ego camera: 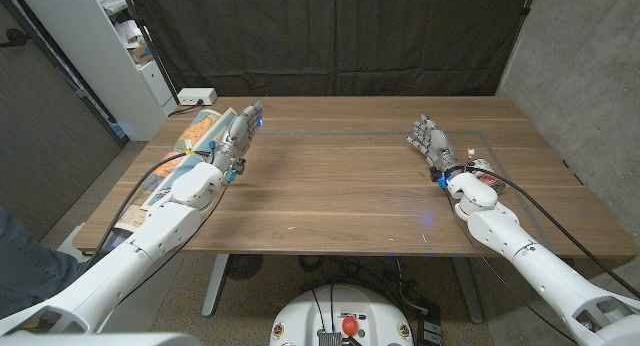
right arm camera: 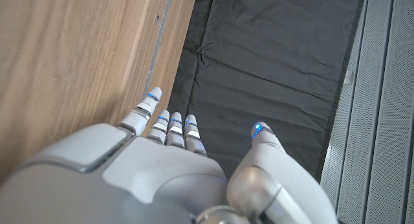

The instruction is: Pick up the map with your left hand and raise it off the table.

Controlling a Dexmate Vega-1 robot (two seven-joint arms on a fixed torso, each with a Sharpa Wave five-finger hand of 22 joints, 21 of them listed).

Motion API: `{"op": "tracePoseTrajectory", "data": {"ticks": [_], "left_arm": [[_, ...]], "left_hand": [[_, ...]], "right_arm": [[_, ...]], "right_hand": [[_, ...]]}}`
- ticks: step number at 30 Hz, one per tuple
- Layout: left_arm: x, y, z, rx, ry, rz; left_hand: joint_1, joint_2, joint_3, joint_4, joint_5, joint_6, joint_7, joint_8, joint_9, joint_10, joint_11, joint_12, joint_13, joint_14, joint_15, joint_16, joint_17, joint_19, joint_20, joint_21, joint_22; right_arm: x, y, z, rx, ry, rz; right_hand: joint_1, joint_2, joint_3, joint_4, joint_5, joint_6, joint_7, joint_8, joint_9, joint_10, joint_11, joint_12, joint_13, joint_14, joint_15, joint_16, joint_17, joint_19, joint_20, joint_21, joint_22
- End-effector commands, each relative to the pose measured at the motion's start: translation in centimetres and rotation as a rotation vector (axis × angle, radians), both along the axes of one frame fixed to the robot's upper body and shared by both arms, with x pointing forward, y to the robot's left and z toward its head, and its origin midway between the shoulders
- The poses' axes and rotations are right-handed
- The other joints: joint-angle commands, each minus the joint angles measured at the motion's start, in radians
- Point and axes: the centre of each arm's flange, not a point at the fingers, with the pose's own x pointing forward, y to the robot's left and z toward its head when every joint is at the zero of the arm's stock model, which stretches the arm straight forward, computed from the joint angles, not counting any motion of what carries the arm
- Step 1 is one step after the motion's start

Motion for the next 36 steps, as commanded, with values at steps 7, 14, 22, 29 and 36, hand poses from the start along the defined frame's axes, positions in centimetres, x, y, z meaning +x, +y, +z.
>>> {"op": "tracePoseTrajectory", "data": {"ticks": [7,14,22,29,36], "left_arm": [[-1.7,1.3,1.0,0.028,-0.024,0.049],[-2.1,1.6,1.3,0.046,-0.017,0.066],[-2.9,2.0,1.6,0.088,-0.018,0.088],[-3.9,2.7,1.6,0.108,-0.020,0.118],[-5.0,3.6,1.2,0.115,-0.018,0.152]], "left_hand": [[0.011,0.007,0.001,-0.007,-0.002,0.009,0.025,0.006,0.002,0.013,0.003,0.009,0.003,0.007,0.003,0.008,0.002,0.003,0.003,0.005,0.004],[0.013,0.008,0.002,-0.009,-0.003,0.011,0.025,0.006,0.002,0.015,0.004,0.009,0.003,0.009,0.003,0.008,0.002,0.003,0.006,0.004,0.003],[0.015,0.009,0.002,-0.012,-0.004,0.012,0.024,0.005,0.002,0.015,0.003,0.009,0.003,0.010,0.002,0.008,0.002,0.002,0.007,0.004,0.003],[0.017,0.010,0.003,-0.014,-0.004,0.012,0.025,0.005,0.002,0.017,0.003,0.009,0.003,0.011,0.002,0.008,0.002,0.001,0.009,0.003,0.003],[0.019,0.011,0.003,-0.016,-0.005,0.014,0.024,0.005,0.002,0.019,0.003,0.010,0.003,0.013,0.004,0.008,0.002,0.002,0.009,0.003,0.003]], "right_arm": [[0.1,-0.6,-0.2,0.004,0.008,-0.007],[0.1,-0.9,-0.2,0.008,0.009,-0.008],[0.0,-1.0,-0.4,0.012,0.009,-0.010],[0.0,-1.2,-0.8,0.018,0.017,-0.010],[-0.2,-1.1,-0.7,0.014,0.012,-0.007]], "right_hand": [[0.003,0.005,0.004,-0.003,0.005,0.013,0.000,0.003,0.001,-0.002,0.007,0.007,0.005,0.000,0.008,0.004,0.001,-0.003,-0.002,0.004,0.002],[0.003,0.006,0.003,-0.004,0.005,0.014,0.000,0.003,0.001,-0.002,0.005,0.006,0.005,0.000,0.008,0.004,0.000,-0.003,-0.002,0.005,0.002],[0.002,0.007,0.003,-0.004,0.005,0.013,0.001,0.002,0.002,0.000,0.008,0.007,0.005,0.001,0.008,0.005,-0.001,-0.003,-0.002,0.005,0.002],[0.002,0.008,0.002,-0.004,0.005,0.014,0.000,0.002,0.002,0.000,0.005,0.007,0.005,0.002,0.009,0.005,-0.002,-0.003,-0.002,0.006,0.002],[0.002,0.008,0.001,-0.005,0.005,0.014,0.000,0.002,0.002,0.001,0.006,0.007,0.005,0.000,0.009,0.005,-0.002,-0.002,-0.003,0.006,0.002]]}}
